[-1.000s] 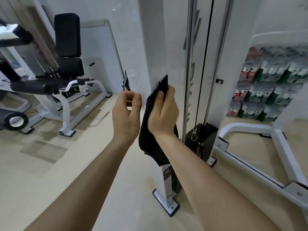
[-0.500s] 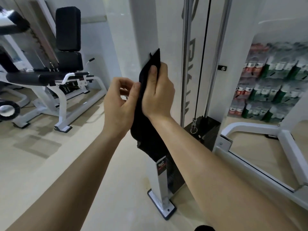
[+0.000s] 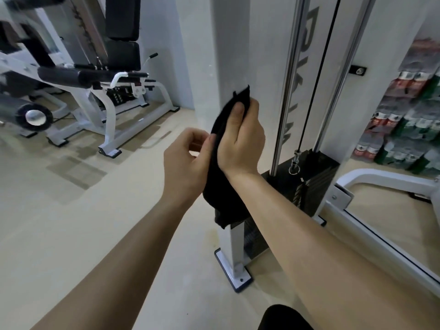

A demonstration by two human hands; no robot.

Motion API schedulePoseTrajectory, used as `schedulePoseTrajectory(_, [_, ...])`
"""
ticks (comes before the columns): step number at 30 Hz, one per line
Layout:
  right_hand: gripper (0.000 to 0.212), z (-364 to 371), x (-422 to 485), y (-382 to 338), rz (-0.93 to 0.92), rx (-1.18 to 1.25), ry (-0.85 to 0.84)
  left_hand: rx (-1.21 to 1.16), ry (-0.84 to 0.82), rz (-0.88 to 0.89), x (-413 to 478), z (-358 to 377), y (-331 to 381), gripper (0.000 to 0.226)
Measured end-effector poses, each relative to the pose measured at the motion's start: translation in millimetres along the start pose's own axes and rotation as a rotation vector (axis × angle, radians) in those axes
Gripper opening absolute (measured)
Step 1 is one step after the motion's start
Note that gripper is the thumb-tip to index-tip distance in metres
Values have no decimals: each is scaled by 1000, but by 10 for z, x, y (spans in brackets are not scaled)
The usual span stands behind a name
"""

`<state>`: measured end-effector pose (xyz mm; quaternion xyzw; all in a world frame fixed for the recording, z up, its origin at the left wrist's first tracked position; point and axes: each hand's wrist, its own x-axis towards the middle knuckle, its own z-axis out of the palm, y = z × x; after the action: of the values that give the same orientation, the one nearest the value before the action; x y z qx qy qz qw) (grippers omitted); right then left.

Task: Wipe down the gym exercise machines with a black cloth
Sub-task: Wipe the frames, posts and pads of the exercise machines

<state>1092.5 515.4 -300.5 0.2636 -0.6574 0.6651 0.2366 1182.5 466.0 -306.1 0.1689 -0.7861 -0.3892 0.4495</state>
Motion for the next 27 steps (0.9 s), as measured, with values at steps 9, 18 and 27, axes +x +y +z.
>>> schedulePoseTrajectory(9, [45,34,-438,375,0,-29,59,110,-18,-85,-234,116,-349,14])
schedulePoseTrajectory(18, [50,-77,-838,815,213,1,-16,147,-59,-153,-392,196,-675,13])
schedulePoseTrajectory(27, [41,65,-776,884,126,123,88,137,-89,-93,-405,249,-848,27])
